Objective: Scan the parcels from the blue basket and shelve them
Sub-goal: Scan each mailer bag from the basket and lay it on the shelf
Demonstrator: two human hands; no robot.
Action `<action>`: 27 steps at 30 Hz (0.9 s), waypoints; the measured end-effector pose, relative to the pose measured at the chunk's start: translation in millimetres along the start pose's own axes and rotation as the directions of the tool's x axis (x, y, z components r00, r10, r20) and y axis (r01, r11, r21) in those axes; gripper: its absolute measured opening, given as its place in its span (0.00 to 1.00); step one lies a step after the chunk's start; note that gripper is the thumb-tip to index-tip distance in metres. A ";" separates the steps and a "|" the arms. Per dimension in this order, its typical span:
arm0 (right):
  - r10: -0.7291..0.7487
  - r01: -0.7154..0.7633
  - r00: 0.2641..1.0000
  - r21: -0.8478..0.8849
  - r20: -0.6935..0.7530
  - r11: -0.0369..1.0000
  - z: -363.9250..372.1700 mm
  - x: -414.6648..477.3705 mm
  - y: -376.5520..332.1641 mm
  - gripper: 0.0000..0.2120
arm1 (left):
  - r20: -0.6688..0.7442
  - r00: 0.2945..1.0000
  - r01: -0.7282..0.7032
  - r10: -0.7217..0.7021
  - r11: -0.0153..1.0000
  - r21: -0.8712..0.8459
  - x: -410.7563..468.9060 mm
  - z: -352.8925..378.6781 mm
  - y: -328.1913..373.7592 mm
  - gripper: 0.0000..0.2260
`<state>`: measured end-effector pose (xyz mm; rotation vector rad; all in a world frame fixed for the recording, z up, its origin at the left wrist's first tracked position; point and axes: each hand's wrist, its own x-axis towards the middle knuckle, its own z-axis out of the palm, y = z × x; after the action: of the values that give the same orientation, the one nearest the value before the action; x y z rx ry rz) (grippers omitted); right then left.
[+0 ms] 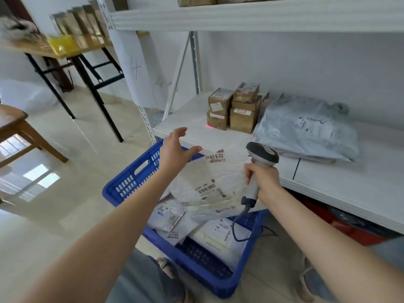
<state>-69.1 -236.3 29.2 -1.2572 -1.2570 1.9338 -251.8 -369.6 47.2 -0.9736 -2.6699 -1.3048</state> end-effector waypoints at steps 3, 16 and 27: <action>0.033 -0.032 0.999 0.072 -0.017 0.997 -11.5 -2.8 -1.9 0.09 | -0.111 0.973 0.204 -0.205 0.979 -0.019 -20.8 -11.8 -34.4 0.38; 0.121 -0.118 0.993 0.197 0.001 0.973 -37.6 0.1 -0.4 0.09 | 0.402 0.789 0.614 -0.464 0.572 -0.544 -70.4 3.4 -55.9 0.04; -0.013 0.021 0.998 0.129 -0.066 0.991 -40.3 -28.8 25.6 0.04 | 0.379 0.748 0.654 -0.545 0.512 -0.557 -75.1 18.6 -60.4 0.02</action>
<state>-18.6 -253.3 12.7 -1.2297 -1.0876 1.9137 -219.1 -423.4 -28.1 -0.0363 -2.7903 -2.5514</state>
